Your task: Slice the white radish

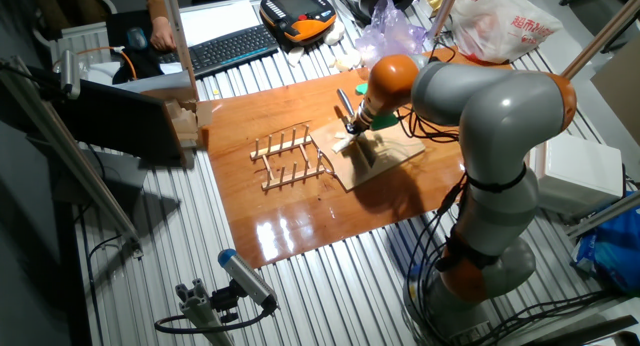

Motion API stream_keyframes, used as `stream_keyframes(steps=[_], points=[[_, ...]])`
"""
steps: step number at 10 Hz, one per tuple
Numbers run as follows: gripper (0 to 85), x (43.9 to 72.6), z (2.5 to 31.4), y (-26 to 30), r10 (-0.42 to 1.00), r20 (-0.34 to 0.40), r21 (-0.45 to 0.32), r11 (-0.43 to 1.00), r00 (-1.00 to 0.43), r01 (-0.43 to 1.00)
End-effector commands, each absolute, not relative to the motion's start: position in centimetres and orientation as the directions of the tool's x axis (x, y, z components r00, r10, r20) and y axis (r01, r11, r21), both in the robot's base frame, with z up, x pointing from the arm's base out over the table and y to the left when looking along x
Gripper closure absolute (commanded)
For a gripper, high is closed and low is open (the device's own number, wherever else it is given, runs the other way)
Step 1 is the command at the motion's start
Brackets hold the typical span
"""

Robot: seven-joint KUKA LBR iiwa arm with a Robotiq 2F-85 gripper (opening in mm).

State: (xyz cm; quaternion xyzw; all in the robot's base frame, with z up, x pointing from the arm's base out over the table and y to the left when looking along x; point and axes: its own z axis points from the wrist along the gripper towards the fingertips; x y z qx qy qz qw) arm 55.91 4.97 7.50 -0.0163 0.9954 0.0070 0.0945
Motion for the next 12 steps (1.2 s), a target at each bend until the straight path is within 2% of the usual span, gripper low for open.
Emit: stream_keyframes(steps=[1, 4, 8, 12], points=[[85.0, 55.9, 7.4, 5.0, -0.03, -0.191, 0.011, 0.999, -0.981, -0.032], [85.0, 55.9, 7.6, 5.0, -0.031, -0.196, 0.002, 0.999, -0.98, -0.032], [85.0, 55.6, 10.4, 5.0, -0.02, -0.152, 0.012, 1.0, -0.988, -0.022], [85.0, 55.6, 11.6, 4.7, -0.026, -0.138, 0.004, 1.0, -0.99, -0.026]])
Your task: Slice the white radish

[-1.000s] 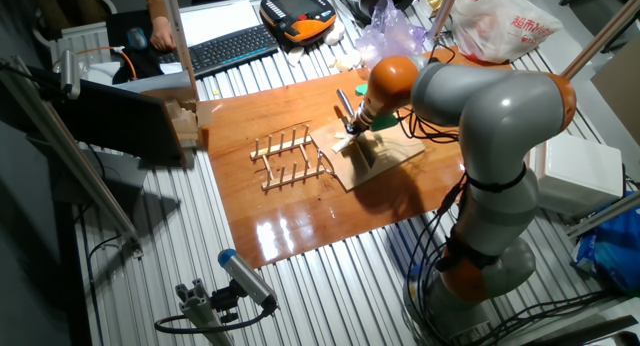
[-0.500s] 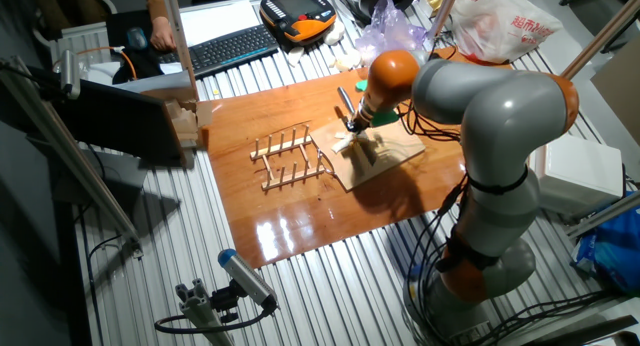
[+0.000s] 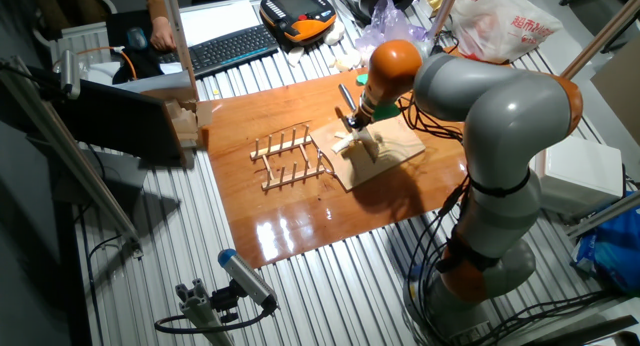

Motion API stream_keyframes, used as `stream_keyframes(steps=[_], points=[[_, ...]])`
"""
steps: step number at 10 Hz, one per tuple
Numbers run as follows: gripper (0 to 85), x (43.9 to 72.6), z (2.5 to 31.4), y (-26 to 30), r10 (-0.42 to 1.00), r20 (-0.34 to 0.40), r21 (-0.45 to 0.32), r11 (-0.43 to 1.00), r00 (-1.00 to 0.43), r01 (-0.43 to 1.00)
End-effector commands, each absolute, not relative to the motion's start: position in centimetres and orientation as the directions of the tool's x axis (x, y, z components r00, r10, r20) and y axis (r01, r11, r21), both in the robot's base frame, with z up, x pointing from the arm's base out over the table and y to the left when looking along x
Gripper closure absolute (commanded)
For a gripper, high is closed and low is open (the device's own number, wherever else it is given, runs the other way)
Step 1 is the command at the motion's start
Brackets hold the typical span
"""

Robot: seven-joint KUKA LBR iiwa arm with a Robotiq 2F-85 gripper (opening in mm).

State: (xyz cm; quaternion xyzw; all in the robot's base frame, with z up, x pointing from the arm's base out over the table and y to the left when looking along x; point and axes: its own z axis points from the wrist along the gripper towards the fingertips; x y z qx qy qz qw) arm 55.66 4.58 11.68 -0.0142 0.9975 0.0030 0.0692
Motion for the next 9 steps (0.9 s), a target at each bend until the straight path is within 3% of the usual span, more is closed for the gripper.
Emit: stream_keyframes(steps=[1, 9], points=[[85.0, 55.71, 11.84, 4.2, -0.032, -0.137, 0.004, 0.999, -0.99, -0.033], [85.0, 55.91, 11.32, 3.73, 0.035, -0.128, 0.017, 0.999, -0.991, 0.033]])
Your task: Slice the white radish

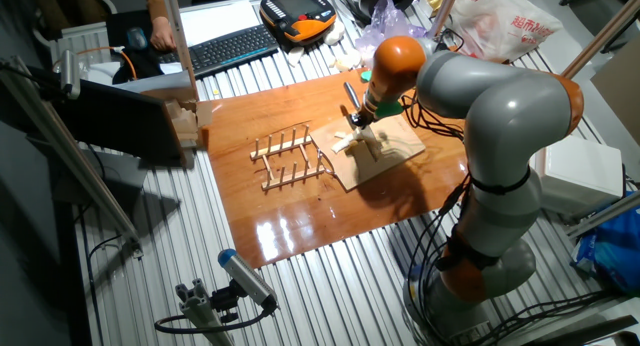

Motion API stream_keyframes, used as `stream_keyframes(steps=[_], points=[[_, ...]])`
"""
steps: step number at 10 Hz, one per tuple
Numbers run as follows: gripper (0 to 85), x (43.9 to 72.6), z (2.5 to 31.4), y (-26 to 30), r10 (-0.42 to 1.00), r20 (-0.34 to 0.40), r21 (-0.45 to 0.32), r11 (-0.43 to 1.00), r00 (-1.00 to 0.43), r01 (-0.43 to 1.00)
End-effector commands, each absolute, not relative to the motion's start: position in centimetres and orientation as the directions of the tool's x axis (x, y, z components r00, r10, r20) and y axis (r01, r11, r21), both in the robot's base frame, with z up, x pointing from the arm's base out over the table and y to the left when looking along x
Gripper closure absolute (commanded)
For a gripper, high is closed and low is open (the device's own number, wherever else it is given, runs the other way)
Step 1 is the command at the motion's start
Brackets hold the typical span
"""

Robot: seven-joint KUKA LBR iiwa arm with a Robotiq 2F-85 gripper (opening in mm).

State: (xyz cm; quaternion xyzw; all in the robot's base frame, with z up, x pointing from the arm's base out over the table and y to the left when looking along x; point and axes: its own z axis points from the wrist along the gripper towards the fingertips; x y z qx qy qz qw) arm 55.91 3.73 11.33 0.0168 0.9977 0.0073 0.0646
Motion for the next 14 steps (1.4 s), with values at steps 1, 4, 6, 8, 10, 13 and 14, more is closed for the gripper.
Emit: stream_keyframes(steps=[1, 4, 6, 8, 10, 13, 14], points=[[85.0, 55.9, 11.3, 3.7, 0.035, -0.13, 0.015, 0.999, -0.991, 0.033], [85.0, 55.9, 11.4, 3.7, 0.034, -0.133, 0.011, 0.999, -0.991, 0.033], [85.0, 55.9, 11.4, 3.6, 0.034, -0.135, 0.009, 0.999, -0.99, 0.033], [85.0, 55.9, 11.2, 3.6, 0.034, -0.135, 0.011, 0.999, -0.99, 0.033], [85.0, 56.0, 10.9, 3.5, 0.034, -0.141, 0.011, 0.999, -0.989, 0.033], [85.0, 55.8, 10.2, 3.3, 0.039, -0.148, 0.024, 0.999, -0.988, 0.036], [85.0, 55.9, 10.0, 3.3, 0.042, -0.151, 0.025, 0.999, -0.988, 0.039]])
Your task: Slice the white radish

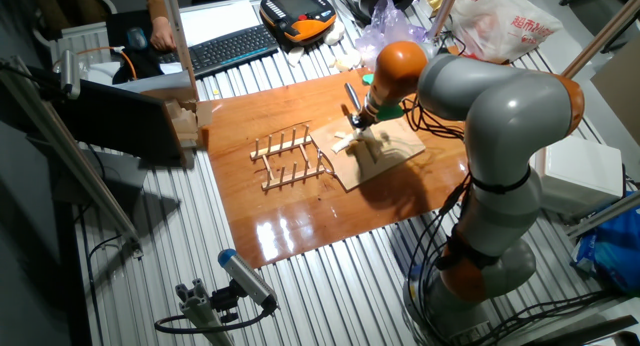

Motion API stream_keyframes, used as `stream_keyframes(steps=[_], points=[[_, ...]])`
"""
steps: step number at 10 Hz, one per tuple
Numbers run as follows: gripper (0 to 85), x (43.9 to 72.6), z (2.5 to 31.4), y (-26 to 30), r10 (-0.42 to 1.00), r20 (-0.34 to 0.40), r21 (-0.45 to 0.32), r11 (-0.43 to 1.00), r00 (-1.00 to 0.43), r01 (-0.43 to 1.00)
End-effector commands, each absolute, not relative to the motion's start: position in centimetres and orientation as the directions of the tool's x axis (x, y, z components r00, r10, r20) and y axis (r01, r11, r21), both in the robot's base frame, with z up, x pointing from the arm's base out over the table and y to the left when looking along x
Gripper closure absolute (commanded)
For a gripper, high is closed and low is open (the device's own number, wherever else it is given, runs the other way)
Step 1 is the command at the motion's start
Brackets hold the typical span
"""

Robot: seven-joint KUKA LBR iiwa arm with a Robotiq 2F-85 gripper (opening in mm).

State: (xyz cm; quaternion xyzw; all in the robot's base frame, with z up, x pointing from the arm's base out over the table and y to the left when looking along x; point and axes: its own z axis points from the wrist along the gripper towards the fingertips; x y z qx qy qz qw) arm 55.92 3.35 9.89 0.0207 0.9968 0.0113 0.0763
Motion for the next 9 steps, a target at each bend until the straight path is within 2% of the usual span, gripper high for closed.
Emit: stream_keyframes(steps=[1, 9], points=[[85.0, 56.0, 9.7, 3.4, 0.046, -0.154, 0.028, 0.999, -0.987, 0.042], [85.0, 55.9, 8.0, 4.4, 0.073, -0.205, 0.024, 0.997, -0.976, 0.07]])
